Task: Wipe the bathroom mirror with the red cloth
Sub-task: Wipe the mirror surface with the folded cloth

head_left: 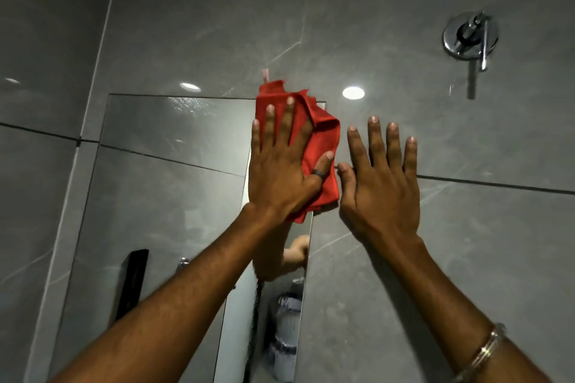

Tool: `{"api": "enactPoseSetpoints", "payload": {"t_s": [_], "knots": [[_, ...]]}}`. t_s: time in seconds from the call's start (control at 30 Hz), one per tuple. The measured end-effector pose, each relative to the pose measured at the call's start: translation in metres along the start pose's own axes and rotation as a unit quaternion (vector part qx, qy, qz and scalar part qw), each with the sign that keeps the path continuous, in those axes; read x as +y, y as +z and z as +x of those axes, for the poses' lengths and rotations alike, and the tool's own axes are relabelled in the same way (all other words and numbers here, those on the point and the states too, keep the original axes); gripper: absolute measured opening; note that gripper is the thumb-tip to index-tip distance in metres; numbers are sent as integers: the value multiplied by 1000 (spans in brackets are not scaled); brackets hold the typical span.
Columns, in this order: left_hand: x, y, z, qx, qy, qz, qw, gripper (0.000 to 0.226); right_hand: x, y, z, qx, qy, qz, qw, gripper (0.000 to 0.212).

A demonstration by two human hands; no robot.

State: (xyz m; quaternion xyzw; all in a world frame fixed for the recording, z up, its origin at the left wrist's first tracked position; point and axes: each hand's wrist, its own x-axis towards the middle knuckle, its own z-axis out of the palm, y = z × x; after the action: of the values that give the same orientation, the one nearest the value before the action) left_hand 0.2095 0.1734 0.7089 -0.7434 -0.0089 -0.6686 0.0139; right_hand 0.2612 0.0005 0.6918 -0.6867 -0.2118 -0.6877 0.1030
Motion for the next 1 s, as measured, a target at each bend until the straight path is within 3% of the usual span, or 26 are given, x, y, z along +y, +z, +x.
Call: {"api": "enactPoseSetpoints", "payload": {"t_s": [0.27,0.4,0.63,0.83,1.0], "knots": [[14,2,-211,-79,-11,-23,997,76,-19,-16,-66,-82,-10,37,996,67],[13,-5,-139,-83,-28,-27,996,81,-13,-31,-67,-108,-21,100,989,66],[11,-17,33,-32,-44,-32,998,80,-4,-45,-34,-87,-4,130,988,62],[7,-8,30,-4,-29,-24,999,78,-11,-28,-51,-74,10,94,993,64],[9,-2,-26,4,-38,-19,999,76,-28,-18,-96,-59,6,85,995,67]]}}
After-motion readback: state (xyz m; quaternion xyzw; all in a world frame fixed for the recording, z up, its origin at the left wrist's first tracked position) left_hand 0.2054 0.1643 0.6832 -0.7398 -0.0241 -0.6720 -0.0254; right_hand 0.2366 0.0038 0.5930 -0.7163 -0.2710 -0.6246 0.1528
